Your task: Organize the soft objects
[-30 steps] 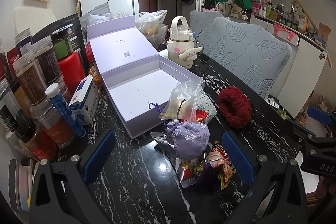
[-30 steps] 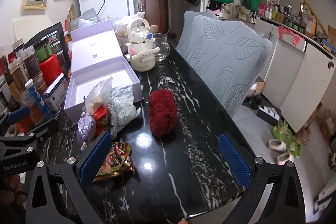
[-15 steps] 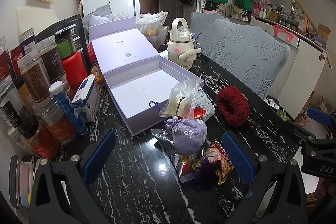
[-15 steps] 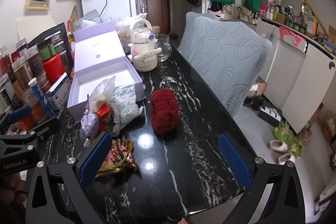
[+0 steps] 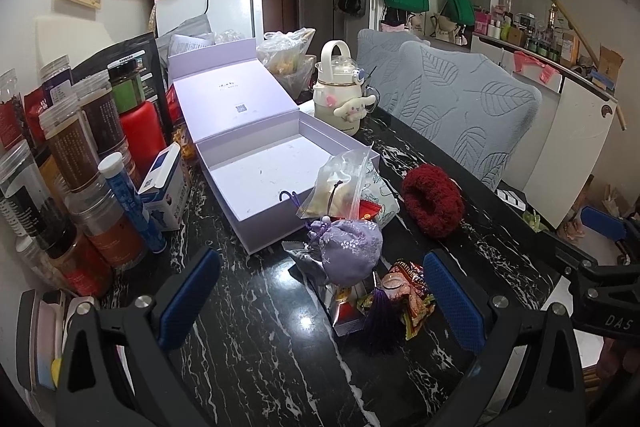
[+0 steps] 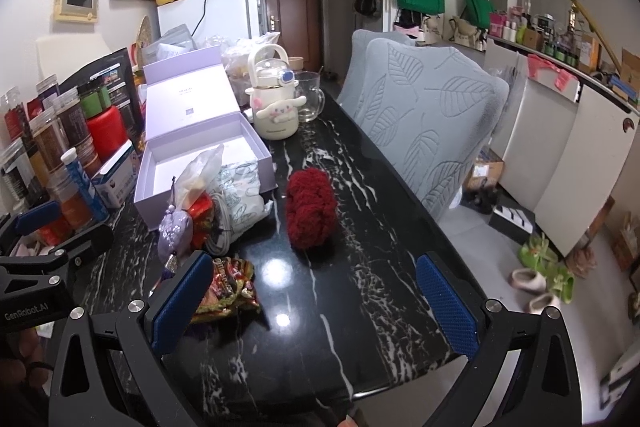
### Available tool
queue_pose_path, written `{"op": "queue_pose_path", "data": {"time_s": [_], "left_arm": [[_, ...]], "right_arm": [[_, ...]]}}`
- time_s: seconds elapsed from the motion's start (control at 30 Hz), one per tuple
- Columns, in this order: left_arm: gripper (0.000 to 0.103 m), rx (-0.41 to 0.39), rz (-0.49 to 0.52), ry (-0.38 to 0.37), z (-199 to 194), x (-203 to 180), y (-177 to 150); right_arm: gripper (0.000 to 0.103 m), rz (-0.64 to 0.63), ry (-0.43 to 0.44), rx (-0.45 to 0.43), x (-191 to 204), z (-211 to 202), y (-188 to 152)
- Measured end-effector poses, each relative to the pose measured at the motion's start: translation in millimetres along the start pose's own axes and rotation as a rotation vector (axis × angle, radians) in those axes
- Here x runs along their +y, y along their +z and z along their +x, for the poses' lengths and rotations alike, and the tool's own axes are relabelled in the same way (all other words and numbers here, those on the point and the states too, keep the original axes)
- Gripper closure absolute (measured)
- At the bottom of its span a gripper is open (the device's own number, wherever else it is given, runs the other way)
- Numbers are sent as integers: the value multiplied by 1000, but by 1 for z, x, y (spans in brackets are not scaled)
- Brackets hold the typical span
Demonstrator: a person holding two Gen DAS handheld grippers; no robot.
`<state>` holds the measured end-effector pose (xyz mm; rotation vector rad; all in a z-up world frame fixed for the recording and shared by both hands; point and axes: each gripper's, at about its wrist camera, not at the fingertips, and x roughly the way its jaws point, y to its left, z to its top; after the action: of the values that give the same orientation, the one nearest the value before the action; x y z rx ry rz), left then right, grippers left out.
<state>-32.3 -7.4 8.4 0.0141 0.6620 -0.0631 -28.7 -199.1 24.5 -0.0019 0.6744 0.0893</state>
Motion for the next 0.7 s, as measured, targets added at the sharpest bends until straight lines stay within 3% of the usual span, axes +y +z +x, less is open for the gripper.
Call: {"op": "queue_pose_path", "data": {"time_s": [0.4,0.7], "left_arm": [[0,29,5,-15,6,3,-16],[0,73,3,-34,17,16,-33]], "right_arm": [[0,3,22,37,0,8,-13],[0,4,121,89,8,26,-27]]}}
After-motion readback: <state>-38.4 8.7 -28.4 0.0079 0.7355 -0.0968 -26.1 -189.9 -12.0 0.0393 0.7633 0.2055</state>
